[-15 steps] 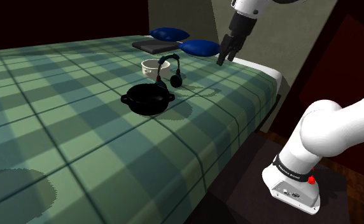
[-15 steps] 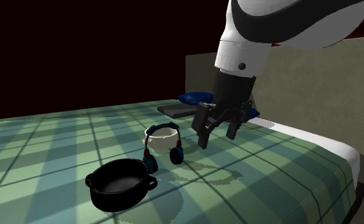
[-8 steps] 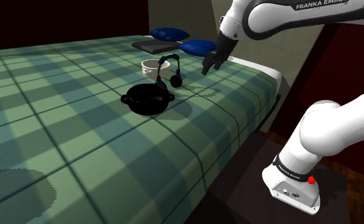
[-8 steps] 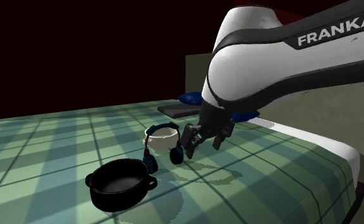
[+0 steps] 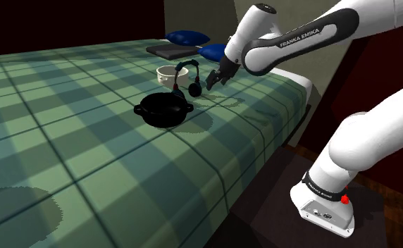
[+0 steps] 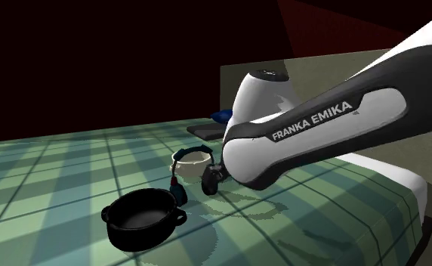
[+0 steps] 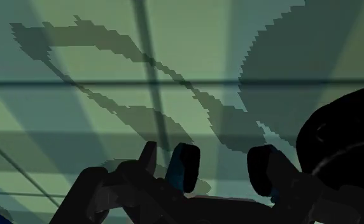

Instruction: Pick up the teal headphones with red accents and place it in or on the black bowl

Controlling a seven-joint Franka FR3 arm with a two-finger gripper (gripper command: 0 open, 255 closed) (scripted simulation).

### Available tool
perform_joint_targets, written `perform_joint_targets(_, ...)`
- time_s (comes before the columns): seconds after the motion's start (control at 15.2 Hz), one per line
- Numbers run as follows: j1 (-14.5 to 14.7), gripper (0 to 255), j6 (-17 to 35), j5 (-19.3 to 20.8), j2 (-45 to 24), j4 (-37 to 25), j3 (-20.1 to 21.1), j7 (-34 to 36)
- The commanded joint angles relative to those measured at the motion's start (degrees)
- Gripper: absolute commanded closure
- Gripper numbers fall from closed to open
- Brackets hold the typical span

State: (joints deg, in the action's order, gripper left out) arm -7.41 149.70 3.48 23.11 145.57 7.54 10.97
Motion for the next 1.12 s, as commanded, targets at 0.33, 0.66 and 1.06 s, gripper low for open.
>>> perform_joint_targets(0.33, -10.53, 0, 16.9, 15.68, -15.88, -5.99, 6.59, 14.76)
perform_joint_targets(0.66, -14.76, 0, 20.7, 30.46, -23.35, -10.73, 8.38, 27.31)
perform_joint_targets(1.06, -14.44, 0, 21.76, 37.83, -27.88, -13.69, 7.07, 33.23)
